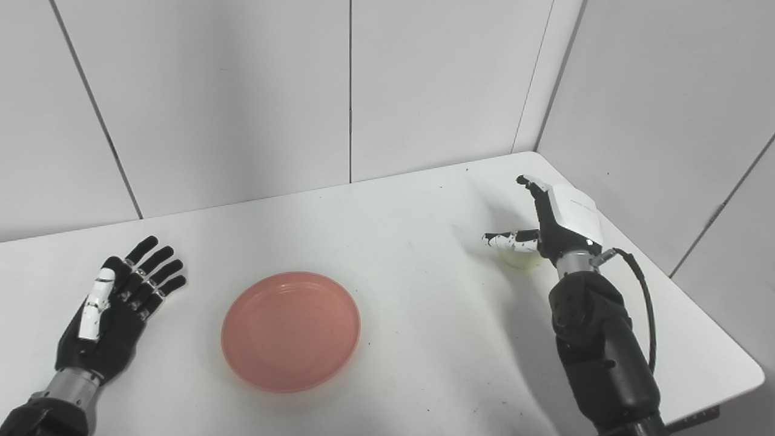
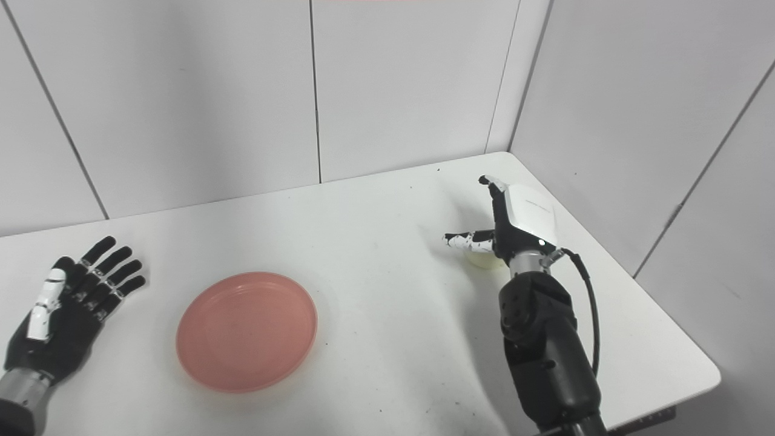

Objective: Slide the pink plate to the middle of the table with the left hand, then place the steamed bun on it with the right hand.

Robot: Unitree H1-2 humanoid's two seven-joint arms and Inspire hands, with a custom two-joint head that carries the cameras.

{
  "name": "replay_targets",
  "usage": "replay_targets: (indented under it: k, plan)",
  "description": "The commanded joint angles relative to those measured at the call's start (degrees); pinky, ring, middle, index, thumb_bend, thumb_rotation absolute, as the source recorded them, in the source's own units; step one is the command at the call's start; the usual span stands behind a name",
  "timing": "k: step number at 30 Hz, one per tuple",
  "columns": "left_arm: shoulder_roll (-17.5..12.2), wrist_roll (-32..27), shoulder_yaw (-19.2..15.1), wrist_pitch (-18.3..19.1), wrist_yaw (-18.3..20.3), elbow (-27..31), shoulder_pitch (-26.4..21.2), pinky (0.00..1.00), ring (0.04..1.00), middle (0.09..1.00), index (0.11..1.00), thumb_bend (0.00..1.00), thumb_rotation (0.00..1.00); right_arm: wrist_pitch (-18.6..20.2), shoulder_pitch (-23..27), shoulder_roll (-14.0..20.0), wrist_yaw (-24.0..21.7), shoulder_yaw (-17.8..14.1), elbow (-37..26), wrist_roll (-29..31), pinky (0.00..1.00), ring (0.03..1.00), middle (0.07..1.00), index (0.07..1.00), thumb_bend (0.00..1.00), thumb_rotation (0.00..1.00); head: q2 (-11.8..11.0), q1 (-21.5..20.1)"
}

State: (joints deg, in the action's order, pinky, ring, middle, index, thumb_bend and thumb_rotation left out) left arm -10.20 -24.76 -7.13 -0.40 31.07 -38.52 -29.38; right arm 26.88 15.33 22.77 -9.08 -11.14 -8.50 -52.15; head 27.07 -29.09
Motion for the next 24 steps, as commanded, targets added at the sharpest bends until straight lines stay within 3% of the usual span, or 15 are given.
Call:
replay_targets:
  k: [1,9,15,24]
  plan:
    - [-1.67,1.75,0.19,5.14,-1.67,-3.79,6.96,0.8,0.82,0.843,0.836,0.51,0.8,-0.15,2.62,2.19,2.57,-0.34,-0.11,-0.04,0.67,0.824,0.853,0.834,0.78,0.44,0.29,-0.19]
    - [-2.82,1.73,0.5,6.12,-1.48,-2.04,7.67,0.81,0.823,0.845,0.842,0.51,0.8,0.02,3.96,2.51,1.85,-1.45,3.95,-0.22,0.6,0.795,0.844,0.834,0.78,0.54,1.33,-1.25]
    - [-3.29,1.57,0.5,6.23,-1.08,-1.7,7.88,0.82,0.823,0.842,0.84,0.5,0.8,0.03,5.05,1.88,0.3,-2.38,7.35,-0.87,0.71,0.841,0.875,0.849,0.78,0.57,1.75,-1.52]
    - [-4.01,1.41,0.84,5.74,-0.95,-2.14,7.82,0.81,0.818,0.841,0.843,0.5,0.79,0.0,5.01,3.27,0.49,-1.16,10.1,1.47,0.71,0.831,0.859,0.838,0.79,0.56,2.28,-1.85]
